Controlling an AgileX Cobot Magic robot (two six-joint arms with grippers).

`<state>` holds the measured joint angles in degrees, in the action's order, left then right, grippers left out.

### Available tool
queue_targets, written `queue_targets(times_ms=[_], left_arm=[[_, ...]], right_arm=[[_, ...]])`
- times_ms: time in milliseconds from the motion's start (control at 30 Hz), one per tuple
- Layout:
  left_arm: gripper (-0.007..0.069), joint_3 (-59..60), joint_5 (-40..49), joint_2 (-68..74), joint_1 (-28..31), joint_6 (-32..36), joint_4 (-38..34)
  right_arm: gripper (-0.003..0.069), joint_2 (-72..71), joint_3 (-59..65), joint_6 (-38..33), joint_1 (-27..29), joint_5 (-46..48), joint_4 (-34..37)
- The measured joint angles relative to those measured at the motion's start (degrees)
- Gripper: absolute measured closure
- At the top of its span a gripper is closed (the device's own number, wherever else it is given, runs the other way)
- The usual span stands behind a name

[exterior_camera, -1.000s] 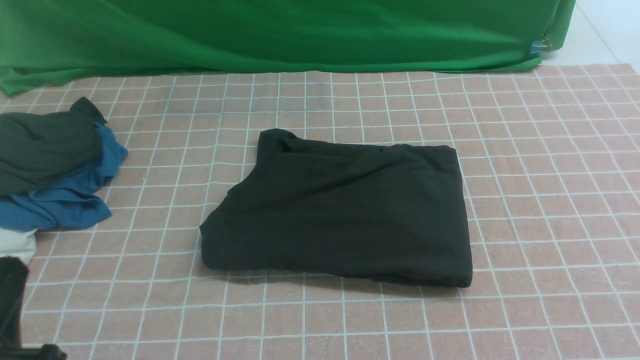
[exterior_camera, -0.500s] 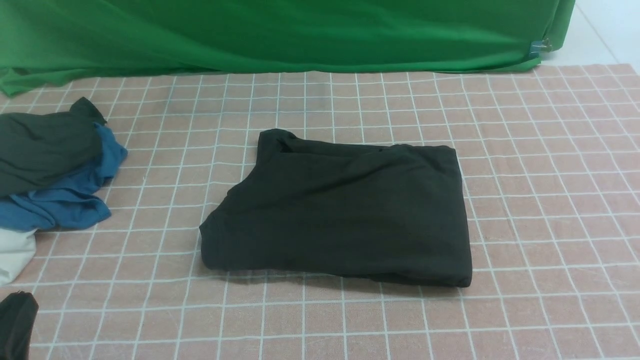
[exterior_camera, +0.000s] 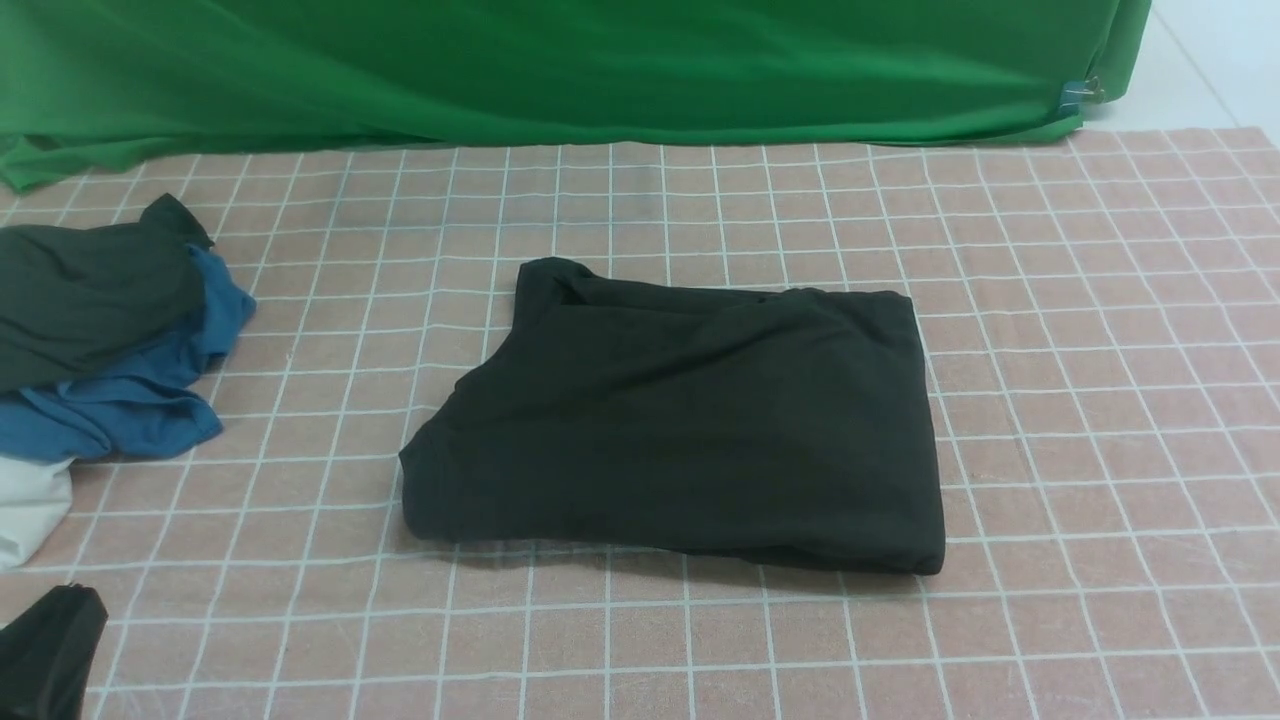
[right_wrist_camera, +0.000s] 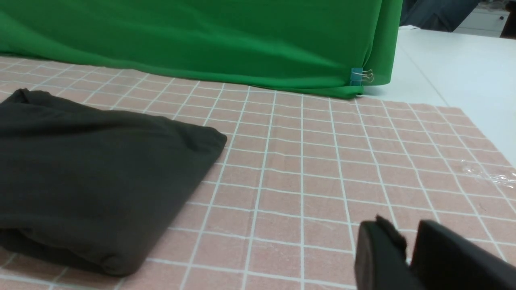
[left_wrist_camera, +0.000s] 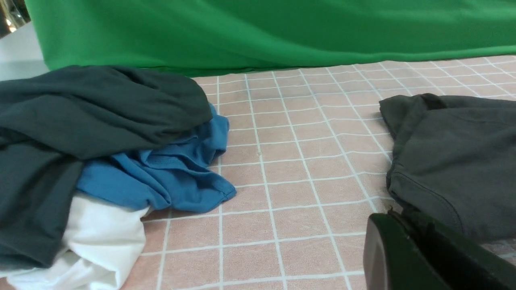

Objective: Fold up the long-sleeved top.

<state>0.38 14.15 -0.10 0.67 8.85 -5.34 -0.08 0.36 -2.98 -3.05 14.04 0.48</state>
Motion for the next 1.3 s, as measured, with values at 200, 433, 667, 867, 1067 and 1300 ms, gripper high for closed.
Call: queue_targets(times_ms=[200,433,667,867,1067,1300], left_arm=[[0.0606,0.00,-0.16,0.00,0.00,0.00,1.05],[0.0606,0.00,-0.16,0.00,0.00,0.13,1.10],[0.0606,0.00,-0.16,0.00,0.00,0.13,1.24],[0.0606,0.00,-0.16,0.00,0.00,0.13,1.24],[0.0606,0.00,-0.16,0.00,0.00,0.13,1.30],[0.0606,0.00,-0.16,0.00,0.00,0.20,2.06]], right_arm=[[0.0499,0.00,0.00,0.00,0.00,0.00,0.00],[0.0499,0.00,0.00,0.00,0.00,0.00,0.00],[0.0491,0.00,0.00,0.00,0.00,0.00,0.00],[0.0468,0.00,0.00,0.00,0.00,0.00,0.00],[0.0454,0.00,0.00,0.00,0.00,0.00,0.00],[0.0439,0.00,0.00,0.00,0.00,0.00,0.00]])
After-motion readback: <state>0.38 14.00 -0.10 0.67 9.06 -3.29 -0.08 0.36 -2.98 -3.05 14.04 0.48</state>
